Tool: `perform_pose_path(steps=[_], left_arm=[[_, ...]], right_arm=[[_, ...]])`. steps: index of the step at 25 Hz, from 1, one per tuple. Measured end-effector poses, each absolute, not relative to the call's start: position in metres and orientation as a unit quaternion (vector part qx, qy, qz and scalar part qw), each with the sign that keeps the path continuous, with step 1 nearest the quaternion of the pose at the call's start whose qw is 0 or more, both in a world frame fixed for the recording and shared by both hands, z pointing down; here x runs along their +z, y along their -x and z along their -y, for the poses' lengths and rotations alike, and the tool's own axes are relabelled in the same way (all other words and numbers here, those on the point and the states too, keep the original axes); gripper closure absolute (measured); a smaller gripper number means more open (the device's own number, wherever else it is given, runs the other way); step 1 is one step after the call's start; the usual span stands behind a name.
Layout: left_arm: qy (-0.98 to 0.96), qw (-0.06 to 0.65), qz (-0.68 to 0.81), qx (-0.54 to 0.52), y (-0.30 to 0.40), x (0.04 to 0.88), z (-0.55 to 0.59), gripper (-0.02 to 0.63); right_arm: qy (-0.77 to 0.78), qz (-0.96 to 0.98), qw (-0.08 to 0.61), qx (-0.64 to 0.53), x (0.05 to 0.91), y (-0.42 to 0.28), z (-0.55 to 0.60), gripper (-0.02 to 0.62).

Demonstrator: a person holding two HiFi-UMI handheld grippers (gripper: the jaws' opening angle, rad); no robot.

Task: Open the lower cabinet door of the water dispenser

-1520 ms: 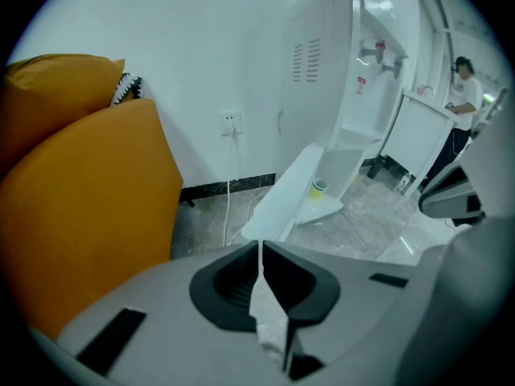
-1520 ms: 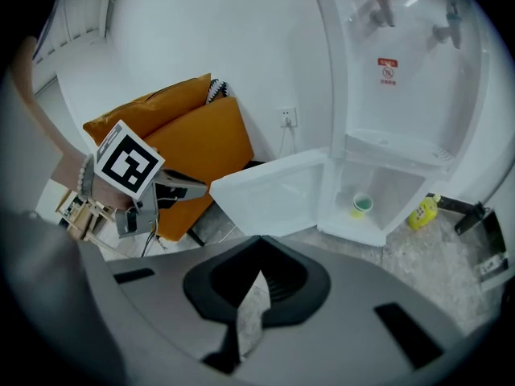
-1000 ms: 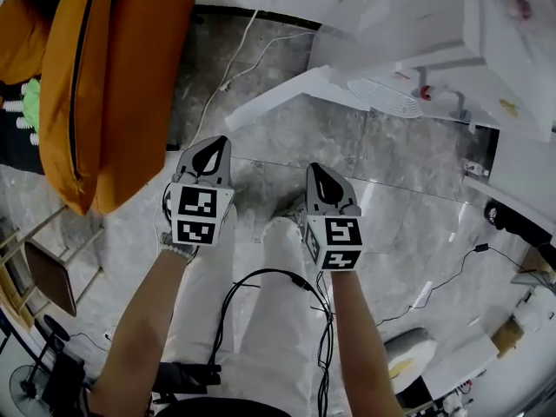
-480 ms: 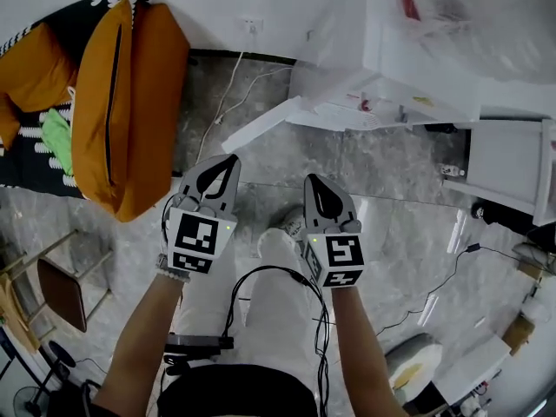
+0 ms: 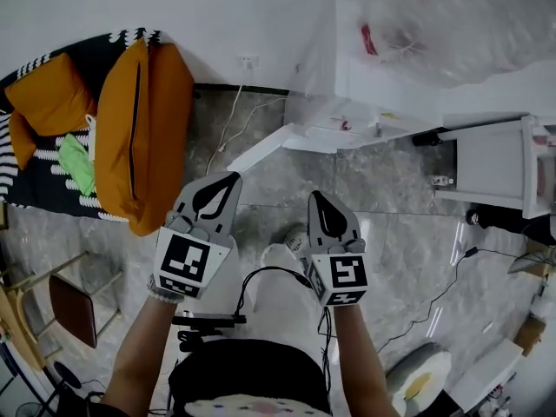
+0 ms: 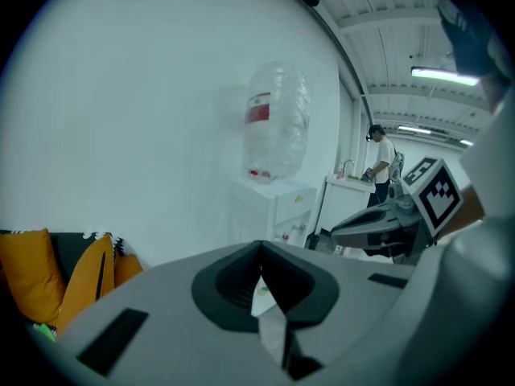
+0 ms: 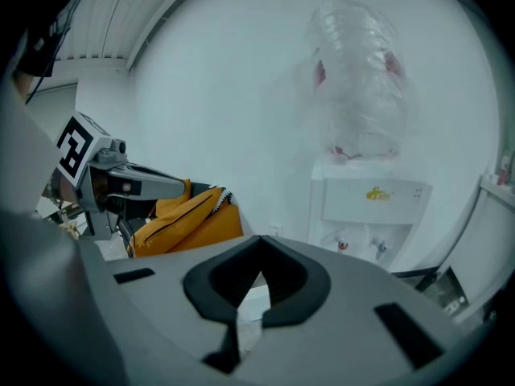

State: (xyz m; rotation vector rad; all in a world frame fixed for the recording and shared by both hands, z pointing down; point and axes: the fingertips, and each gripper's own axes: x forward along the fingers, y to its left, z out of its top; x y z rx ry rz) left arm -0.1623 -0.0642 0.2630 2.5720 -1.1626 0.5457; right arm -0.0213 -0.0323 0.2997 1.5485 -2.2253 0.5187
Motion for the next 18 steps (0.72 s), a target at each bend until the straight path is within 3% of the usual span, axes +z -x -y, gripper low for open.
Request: perform_pose_path(steps=[18], left_arm=[[-0.898,0.103,0.404,0.141,0.188,0.161,0.046,0.592]], right_arm=[[-0.572,0.794,0.161,0.127,0.176,0.033,0.008,0.592]])
